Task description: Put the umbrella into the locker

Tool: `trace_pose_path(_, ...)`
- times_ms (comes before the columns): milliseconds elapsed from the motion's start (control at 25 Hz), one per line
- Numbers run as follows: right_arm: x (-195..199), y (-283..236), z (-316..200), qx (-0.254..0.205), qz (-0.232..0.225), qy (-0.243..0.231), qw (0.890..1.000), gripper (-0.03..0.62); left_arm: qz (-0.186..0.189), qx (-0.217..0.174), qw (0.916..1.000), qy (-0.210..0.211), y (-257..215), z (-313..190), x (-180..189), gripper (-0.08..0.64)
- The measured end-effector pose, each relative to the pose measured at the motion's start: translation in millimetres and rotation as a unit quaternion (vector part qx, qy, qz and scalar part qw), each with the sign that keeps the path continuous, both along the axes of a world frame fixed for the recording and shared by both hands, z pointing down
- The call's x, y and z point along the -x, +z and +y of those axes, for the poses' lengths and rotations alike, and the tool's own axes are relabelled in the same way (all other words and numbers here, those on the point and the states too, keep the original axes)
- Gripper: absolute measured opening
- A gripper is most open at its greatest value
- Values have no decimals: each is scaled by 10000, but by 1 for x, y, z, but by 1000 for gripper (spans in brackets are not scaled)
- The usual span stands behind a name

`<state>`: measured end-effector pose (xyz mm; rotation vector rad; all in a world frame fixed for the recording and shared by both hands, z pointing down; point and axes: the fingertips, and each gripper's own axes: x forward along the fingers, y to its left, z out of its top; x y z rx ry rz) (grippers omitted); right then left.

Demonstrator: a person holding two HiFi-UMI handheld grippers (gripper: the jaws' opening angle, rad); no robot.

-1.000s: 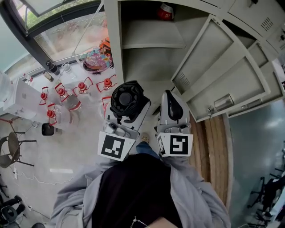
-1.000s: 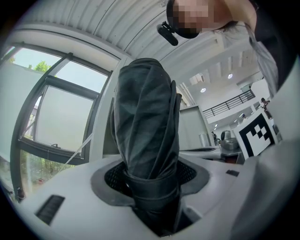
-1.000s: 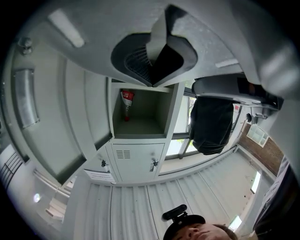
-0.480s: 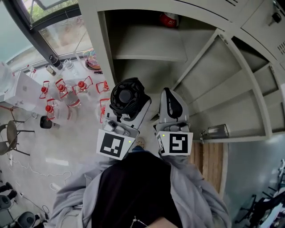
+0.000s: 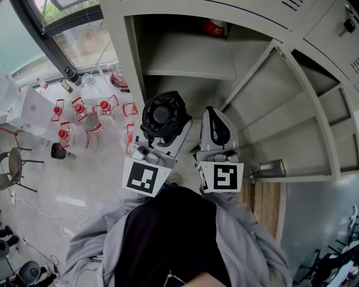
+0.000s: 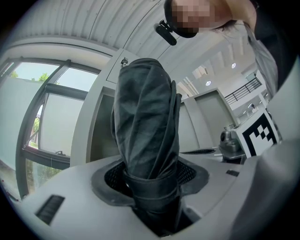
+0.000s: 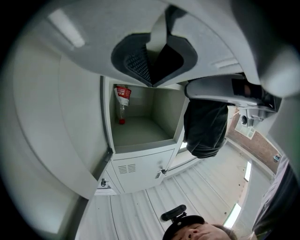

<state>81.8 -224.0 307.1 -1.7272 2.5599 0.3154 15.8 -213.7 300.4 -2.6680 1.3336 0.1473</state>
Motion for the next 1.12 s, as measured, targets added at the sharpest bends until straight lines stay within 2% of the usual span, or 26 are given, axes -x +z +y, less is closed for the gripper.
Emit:
trace_pose_path(560,6,-24,4,-284,23,125,9995,3,-86,-52,9996,245,-23,-11,3,236)
trace_pose_path(1120,11,-16,0,-93,224,-18,9997,3,-43,77,9988,472,-36,-39,-6,236)
